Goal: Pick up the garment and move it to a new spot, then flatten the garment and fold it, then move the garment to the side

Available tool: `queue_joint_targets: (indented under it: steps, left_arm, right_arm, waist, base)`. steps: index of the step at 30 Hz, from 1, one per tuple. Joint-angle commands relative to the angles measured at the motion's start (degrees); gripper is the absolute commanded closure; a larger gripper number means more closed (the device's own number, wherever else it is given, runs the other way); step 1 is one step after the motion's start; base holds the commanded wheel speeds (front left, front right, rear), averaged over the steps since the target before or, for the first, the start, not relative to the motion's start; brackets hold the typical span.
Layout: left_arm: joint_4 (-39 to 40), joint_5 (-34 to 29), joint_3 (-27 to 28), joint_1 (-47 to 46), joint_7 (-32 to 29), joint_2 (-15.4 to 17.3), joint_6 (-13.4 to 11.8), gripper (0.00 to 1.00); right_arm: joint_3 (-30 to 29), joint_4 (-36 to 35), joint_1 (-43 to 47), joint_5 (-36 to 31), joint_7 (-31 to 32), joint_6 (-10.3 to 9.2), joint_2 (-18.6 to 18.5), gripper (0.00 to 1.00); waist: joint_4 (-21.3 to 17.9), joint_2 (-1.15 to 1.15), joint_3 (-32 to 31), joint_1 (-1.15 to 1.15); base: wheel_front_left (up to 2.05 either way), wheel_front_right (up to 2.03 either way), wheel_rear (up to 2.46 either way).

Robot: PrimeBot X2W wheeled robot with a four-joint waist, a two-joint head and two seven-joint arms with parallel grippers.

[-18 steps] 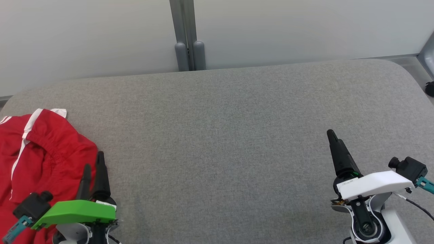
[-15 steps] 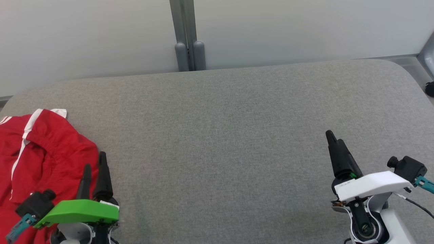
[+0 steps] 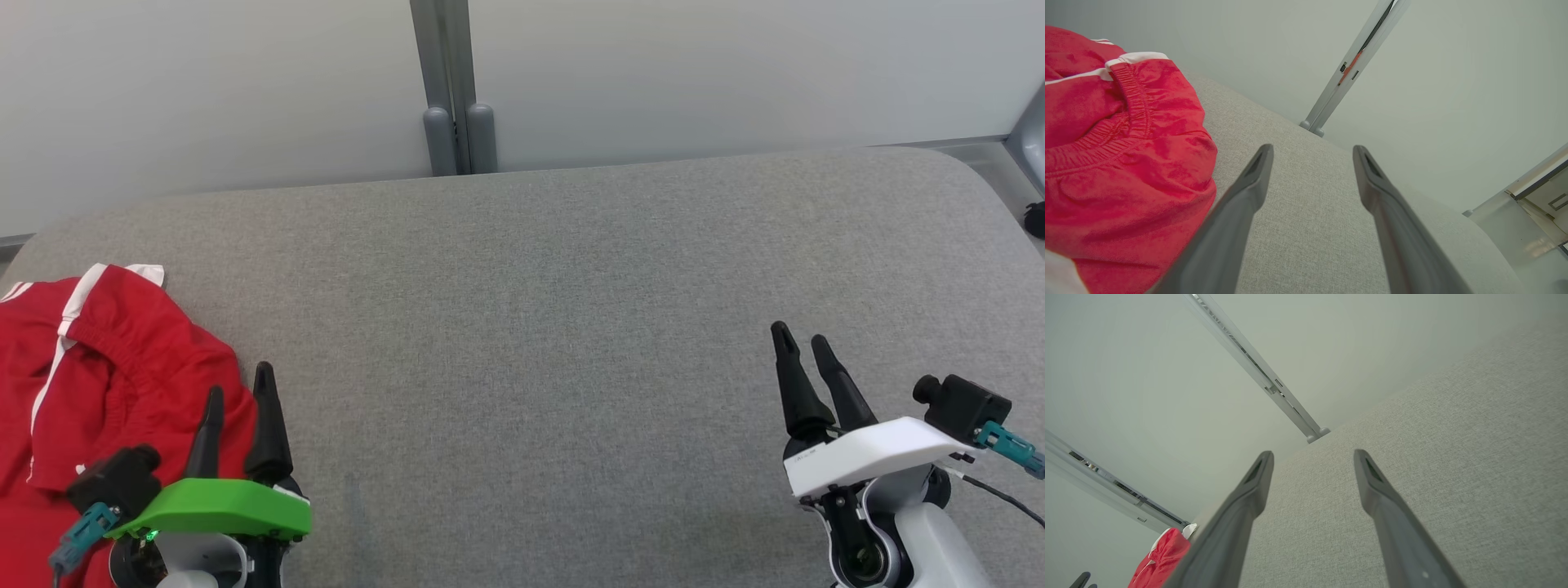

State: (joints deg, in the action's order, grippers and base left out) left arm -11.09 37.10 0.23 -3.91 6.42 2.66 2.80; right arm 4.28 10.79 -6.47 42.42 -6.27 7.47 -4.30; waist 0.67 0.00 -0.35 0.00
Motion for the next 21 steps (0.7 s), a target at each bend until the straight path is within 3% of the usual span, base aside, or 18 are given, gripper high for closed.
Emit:
queue_joint_targets:
  steps: [1, 21]
  left_arm:
    - [0.9, -2.2, -0.1, -0.2, 0.6, 0.7, -0.2, 0.00]
    - [0.1, -13.2, -1.1, -0.4, 3.6, 0.7, 0.0, 0.00]
  right_arm:
    - [-0.1, -0.3, -1.5, -1.9, -0.7, 0.02, -0.1, 0.00]
    - [0.0, 1.1, -2.4, -13.6, -3.7, 0.03, 0.7, 0.00]
  waist:
    - [0.0, 0.00, 0.0, 0.00]
    - [0.3, 0.00, 0.2, 0.00]
  base:
    - [0.00, 0.00, 0.00]
    - [0.00, 0.00, 0.00]
